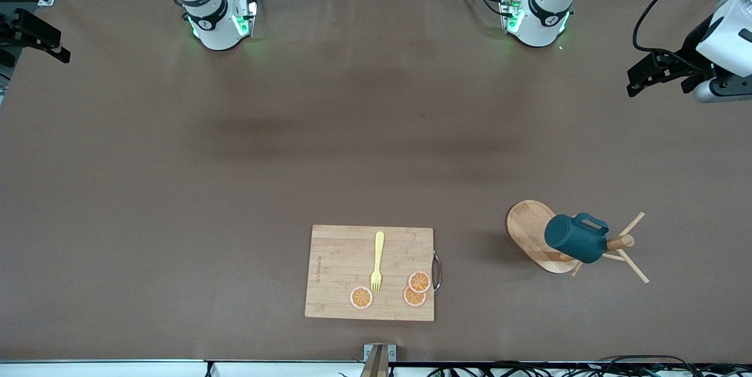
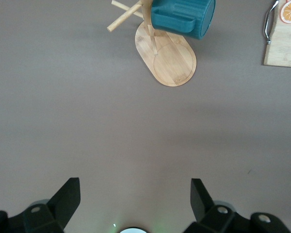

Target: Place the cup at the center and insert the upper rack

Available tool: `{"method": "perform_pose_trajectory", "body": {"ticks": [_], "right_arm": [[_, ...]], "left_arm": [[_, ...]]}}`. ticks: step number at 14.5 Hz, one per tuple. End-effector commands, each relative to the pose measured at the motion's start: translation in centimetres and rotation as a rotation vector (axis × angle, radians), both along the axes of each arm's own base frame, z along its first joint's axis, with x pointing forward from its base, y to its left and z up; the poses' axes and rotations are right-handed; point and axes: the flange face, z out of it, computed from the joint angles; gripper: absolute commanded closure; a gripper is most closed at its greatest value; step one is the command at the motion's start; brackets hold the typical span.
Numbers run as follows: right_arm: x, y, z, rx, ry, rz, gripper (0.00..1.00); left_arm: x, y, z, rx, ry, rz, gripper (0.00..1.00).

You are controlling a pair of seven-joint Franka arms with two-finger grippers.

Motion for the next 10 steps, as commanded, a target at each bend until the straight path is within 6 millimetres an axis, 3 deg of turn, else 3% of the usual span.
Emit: {"method": "perform_pose_trajectory", "body": {"ticks": [1, 4, 10], "right_arm": [[-0.5, -0.1, 0.2, -0.002, -0.011, -0.019, 0.00], [-0.6, -0.1, 0.2, 0.000, -0.008, -0.021, 0.00], [-0.6, -0.1, 0.1, 0.000, -0.005, -0.024, 0.00]], "left_arm": [[-0.7, -0.2, 0.5, -0.003, -0.015, -0.049, 0.00], [-0.6, -1.7, 0.2, -0.007, -0.010, -0.086, 0.00], [-0.5, -1.1, 1.7, -0.022, -0.038, -0.059, 0.00]]}}
